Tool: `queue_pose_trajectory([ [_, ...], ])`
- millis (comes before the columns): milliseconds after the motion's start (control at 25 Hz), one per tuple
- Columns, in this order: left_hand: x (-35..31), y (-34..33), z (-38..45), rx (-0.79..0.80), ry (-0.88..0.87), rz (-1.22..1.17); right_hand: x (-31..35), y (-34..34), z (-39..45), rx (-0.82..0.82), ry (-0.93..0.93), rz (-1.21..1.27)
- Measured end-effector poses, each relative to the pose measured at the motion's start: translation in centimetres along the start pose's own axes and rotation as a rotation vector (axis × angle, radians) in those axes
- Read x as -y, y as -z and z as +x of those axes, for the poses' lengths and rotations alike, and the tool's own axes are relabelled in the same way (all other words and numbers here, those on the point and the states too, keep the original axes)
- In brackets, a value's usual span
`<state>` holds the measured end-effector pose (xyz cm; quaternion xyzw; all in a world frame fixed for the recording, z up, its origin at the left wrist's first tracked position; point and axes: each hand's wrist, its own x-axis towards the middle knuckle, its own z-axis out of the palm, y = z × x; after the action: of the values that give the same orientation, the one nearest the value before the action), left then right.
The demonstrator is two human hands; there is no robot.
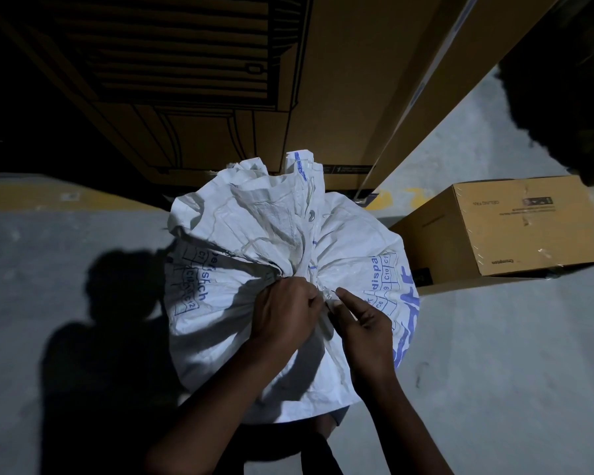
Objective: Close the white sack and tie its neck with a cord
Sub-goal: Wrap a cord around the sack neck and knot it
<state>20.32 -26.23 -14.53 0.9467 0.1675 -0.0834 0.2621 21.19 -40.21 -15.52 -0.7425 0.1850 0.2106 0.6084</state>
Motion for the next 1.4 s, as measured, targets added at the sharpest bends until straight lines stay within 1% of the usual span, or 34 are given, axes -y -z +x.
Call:
queue_pose_trajectory([
  [120,0.7,-0.5,0.0,0.018,-0.056,-0.065,0.7,0.3,-0.4,0.097,0.037,-0.051],
  [200,1.1,-0.6,-0.1,0.028,-0.083,-0.133,0.5,0.6,-0.4,0.125,0.016,0.050],
  [240,1.3,-0.6,-0.1,0.034,-0.093,-0.161,0.4,0.6,-0.3,0.114,-0.003,0.122],
  [320,1.6,-0.5,-0.1,0.050,-0.113,-0.212,0.0,0.5,0.6,0.077,-0.061,0.199],
  [400,1.7,-0.5,0.0,0.082,-0.137,-0.222,0.4,0.2,1.4,0.042,-0.138,0.211],
  [480,2.1,-0.9,0.2,0.084,-0.141,-0.214,1.2,-0.2,2.2,0.079,-0.242,0.213],
  [600,2.5,-1.1,0.6,0.025,-0.056,-0.333,1.3,0.0,3.3,0.166,-0.314,0.241],
  [720,2.8,-1.3,1.3,0.018,0.013,-0.427,0.5,-0.5,3.1,0.164,-0.345,0.297],
  [800,3.2,-1.3,1.7,0.021,-0.015,-0.391,-0.1,-1.2,2.5,0.142,-0.316,0.335],
  [880,3.4,-1.0,1.7,0.021,-0.040,-0.389,-0.4,-1.5,1.6,0.118,-0.244,0.340],
  [1000,3.7,0.5,1.2,0.073,0.007,-0.570,0.0,-1.2,0.8,0.076,-0.086,0.248],
  [1040,3.8,0.9,0.8,0.054,0.050,-0.646,0.0,-1.3,0.8,0.068,-0.039,0.213],
  [1080,3.9,1.4,0.3,-0.013,0.079,-0.676,-0.1,-1.4,0.9,0.056,-0.006,0.186],
  [1120,4.2,1.7,-0.2,-0.094,0.075,-0.653,-0.2,-1.5,1.0,0.044,0.013,0.168],
  [1160,4.2,2.0,-0.6,-0.117,0.075,-0.582,-0.5,-1.7,1.2,0.032,0.027,0.150],
  [1200,4.1,2.2,-1.0,-0.065,0.098,-0.511,-0.8,-1.8,1.2,0.025,0.049,0.126],
  [1240,4.0,2.2,-1.1,0.028,0.142,-0.474,-1.0,-2.0,1.1,0.019,0.073,0.089],
  [1320,4.2,1.5,-0.5,0.192,0.251,-0.496,-1.3,-2.2,0.9,0.013,0.119,-0.006],
  [1400,4.3,0.7,0.7,0.293,0.294,-0.572,-1.1,-2.4,0.3,0.024,0.168,-0.099],
])
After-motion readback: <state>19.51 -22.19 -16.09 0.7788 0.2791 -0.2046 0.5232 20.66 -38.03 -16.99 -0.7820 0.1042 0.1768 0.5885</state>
